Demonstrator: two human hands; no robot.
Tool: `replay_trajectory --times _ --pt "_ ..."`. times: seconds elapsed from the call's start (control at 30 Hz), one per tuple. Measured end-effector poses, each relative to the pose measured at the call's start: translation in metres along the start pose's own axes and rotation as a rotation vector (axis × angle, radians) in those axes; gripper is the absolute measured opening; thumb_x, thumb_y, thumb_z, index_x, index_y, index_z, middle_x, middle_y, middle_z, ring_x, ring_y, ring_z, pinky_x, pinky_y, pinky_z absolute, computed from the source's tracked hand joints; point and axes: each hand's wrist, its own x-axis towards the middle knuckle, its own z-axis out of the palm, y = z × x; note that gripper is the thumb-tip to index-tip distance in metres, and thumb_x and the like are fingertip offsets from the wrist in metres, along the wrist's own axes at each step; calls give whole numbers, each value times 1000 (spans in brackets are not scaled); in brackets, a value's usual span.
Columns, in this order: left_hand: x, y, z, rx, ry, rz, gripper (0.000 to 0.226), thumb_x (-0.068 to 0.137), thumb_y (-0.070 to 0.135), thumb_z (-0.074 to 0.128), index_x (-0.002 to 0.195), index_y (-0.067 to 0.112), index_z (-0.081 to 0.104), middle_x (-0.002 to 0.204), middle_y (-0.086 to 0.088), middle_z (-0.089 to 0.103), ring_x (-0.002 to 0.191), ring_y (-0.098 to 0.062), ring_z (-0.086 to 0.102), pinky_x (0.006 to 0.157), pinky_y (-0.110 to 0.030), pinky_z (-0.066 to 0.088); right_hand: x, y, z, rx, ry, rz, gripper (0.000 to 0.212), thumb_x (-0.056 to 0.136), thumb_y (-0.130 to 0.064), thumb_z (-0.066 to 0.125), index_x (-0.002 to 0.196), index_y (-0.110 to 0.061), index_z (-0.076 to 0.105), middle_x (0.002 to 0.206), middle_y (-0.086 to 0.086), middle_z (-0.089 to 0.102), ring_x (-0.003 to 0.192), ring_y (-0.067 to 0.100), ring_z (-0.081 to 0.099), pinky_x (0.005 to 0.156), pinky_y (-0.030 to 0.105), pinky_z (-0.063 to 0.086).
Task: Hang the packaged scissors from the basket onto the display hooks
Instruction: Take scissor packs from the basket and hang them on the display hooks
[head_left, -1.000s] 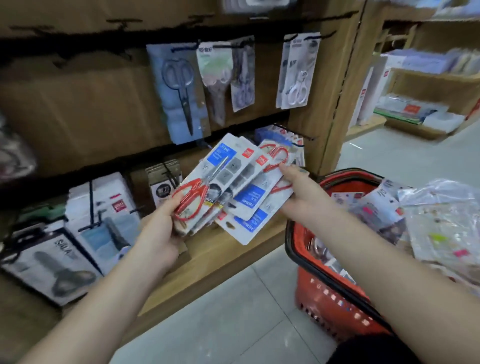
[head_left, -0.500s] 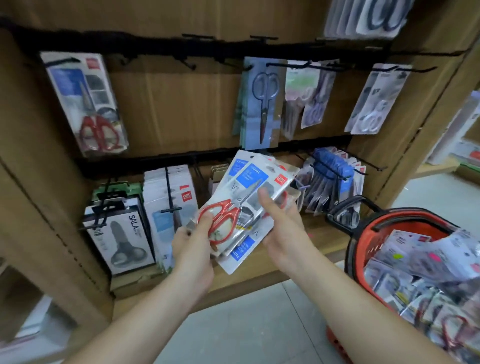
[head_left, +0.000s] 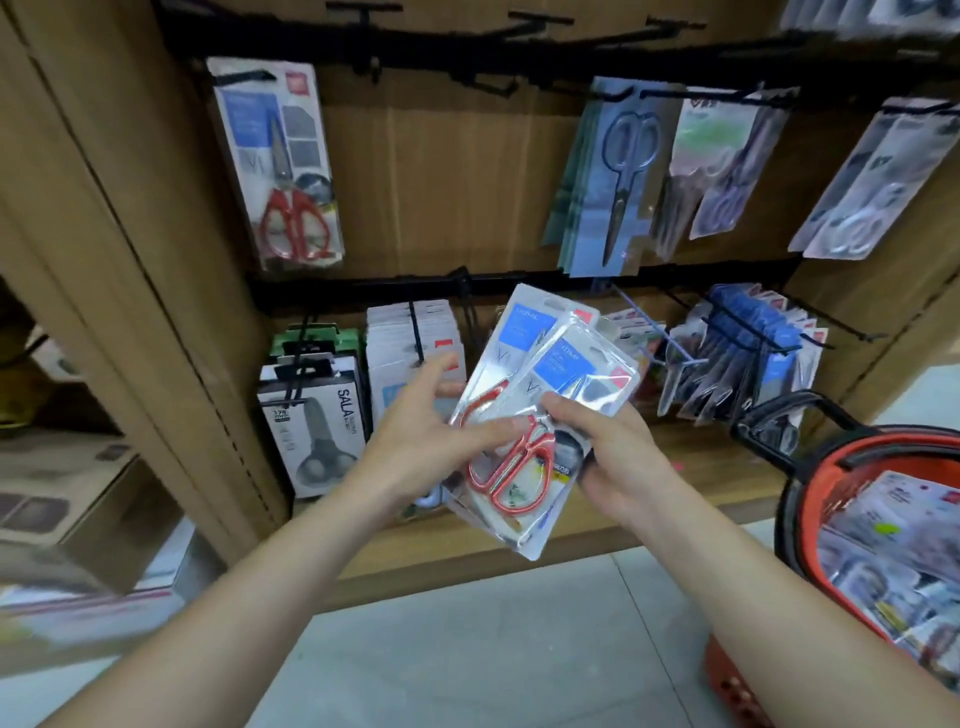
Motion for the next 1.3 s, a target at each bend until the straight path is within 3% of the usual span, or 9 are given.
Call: replay_trajectory --times 0.1,0.17,0.33,0.47,0.67,0.83,0.97,1.07,1.3 --pt "-7 -3 4 241 -20 72 121 42 72 92 150 45 43 134 20 53 124 -2 56 108 -33 46 -3 3 9 3 -14 -56 46 89 -4 71 134 -9 61 123 13 74 111 34 72 88 46 62" --pt "-12 -2 5 304 44 127 118 52 60 96 153 39 40 130 18 49 120 0 50 103 -27 42 -8 4 19 23 -8 -71 53 84 -12 76 135 -11 61 125 13 73 113 35 72 94 51 59" --pt "-17 1 0 124 148 310 63 68 45 92 125 47 66 106 15 65 98 3 64 89 -31 54 -13 -5 41 43 20 -75 56 80 -31 75 133 -16 64 122 11 75 111 33 73 95 52 58" --pt "-12 0 -11 -136 303 252 39 77 42 86 111 31 70 95 13 77 89 -8 74 85 -47 60 -16 -6 52 22 13 -47 56 86 -40 72 137 -19 62 127 9 73 115 31 71 97 52 57" --pt "-12 -8 -21 -269 396 187 35 79 34 90 104 26 68 92 9 78 86 -10 75 85 -49 61 -19 -11 61 -94 87 -60 40 91 -20 74 130 -15 66 118 12 76 107 35 74 94 57 58" --pt "-14 -3 -23 -398 480 225 38 82 41 83 111 27 63 99 11 76 92 -6 73 87 -42 61 -11 -19 76 -168 111 -87 33 90 -13 76 122 -16 70 106 8 79 93 28 78 70 39 63" --pt "-19 1 -29 -420 588 308 40 83 45 76 116 27 60 105 12 73 100 -7 71 85 -31 59 -2 -32 93 -197 31 -169 34 88 -5 76 120 -13 70 108 9 79 93 26 78 71 36 62" --pt "-23 2 -46 -413 681 361 28 88 38 72 111 29 59 101 11 74 92 -8 73 76 -26 58 6 -34 107 -213 -29 -218 33 87 -1 76 117 -14 70 104 4 80 88 20 78 62 27 60" --pt "-31 15 -86 -419 792 489 28 88 34 69 112 23 60 103 -1 77 89 -18 77 70 -33 64 26 -26 119 -123 -75 -134 36 88 -6 78 120 -18 67 106 3 80 91 23 78 76 41 63"
